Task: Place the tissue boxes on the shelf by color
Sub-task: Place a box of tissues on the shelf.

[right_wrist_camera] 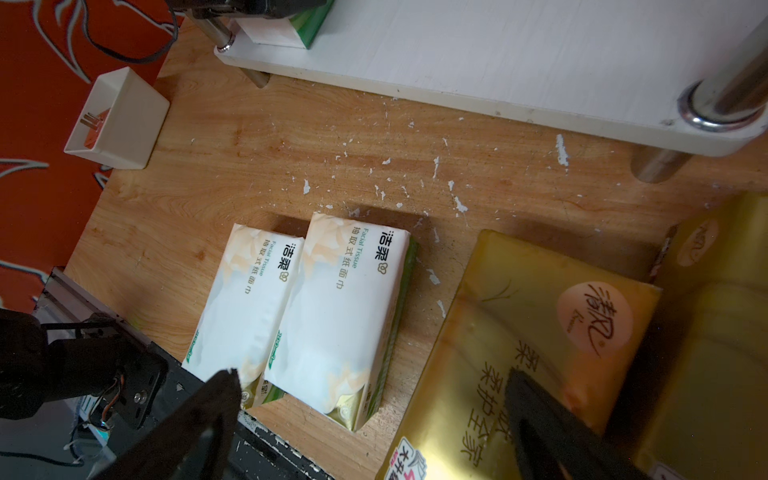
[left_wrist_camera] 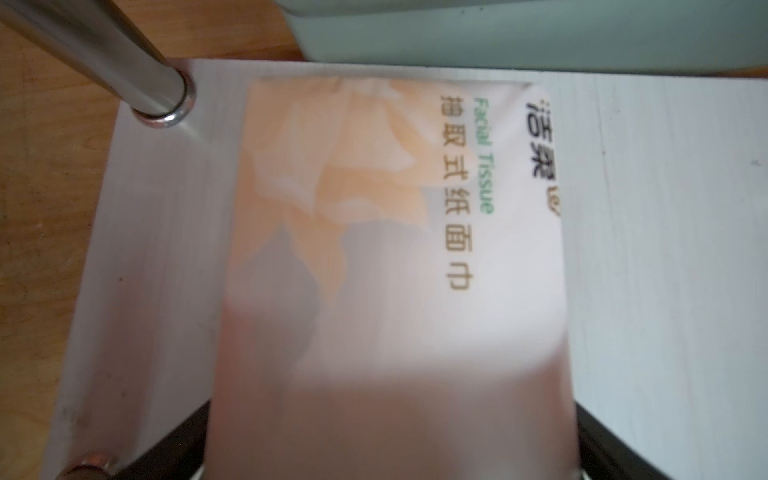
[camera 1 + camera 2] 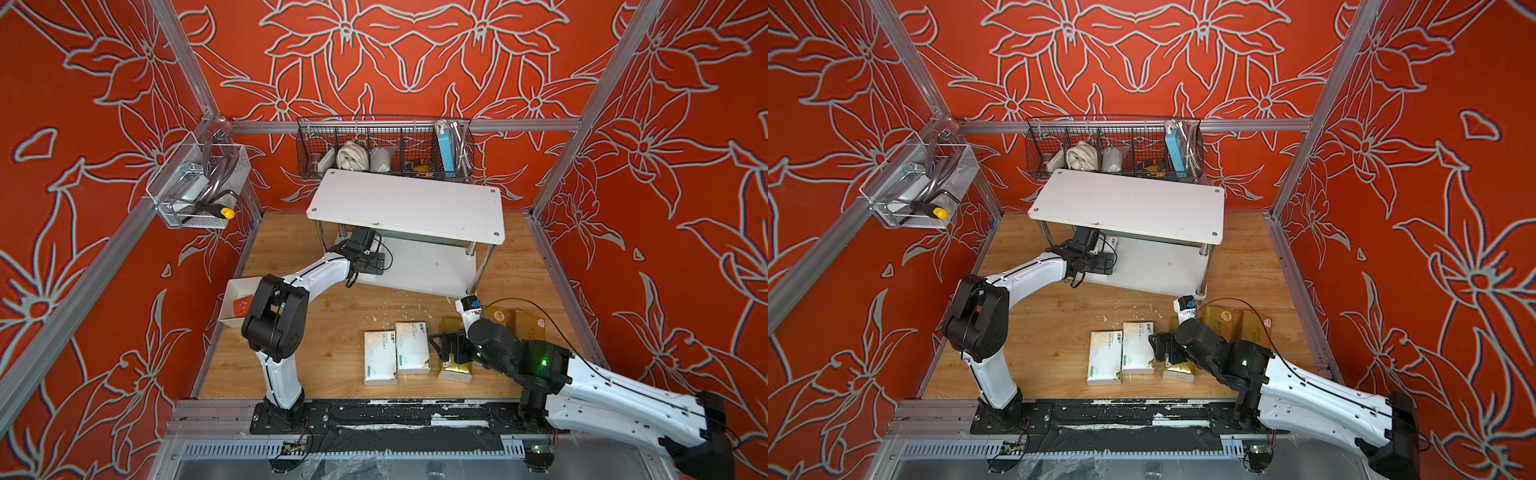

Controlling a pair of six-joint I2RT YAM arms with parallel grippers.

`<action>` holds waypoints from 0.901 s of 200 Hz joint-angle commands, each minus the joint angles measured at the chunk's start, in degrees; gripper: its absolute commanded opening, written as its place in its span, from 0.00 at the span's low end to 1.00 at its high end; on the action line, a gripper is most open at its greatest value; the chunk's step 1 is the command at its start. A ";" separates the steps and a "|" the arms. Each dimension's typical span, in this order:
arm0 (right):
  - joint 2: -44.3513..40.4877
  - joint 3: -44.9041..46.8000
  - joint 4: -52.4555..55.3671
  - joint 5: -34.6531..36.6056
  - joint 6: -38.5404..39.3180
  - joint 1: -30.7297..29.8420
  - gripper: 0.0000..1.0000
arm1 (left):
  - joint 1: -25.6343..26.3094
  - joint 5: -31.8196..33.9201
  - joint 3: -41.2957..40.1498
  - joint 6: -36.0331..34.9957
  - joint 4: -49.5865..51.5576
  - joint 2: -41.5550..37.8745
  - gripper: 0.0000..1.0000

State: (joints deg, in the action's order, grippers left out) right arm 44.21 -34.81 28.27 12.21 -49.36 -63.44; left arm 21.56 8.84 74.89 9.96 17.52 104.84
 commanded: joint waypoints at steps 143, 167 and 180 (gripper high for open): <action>4.84 -2.92 0.13 2.12 5.68 -0.36 0.99 | -0.03 -2.51 -13.44 9.29 6.54 -19.15 0.98; 5.25 -2.89 -0.15 1.99 5.54 -0.37 0.99 | 0.15 -2.50 -15.85 11.28 6.87 -21.97 0.98; 5.38 -2.93 -0.15 2.03 5.44 -0.37 0.99 | 0.39 -2.64 -17.06 12.41 7.01 -23.41 0.98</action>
State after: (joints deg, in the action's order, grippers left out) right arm 49.30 -36.05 28.18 12.21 -44.53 -63.44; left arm 21.50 7.05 59.64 19.27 23.27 84.20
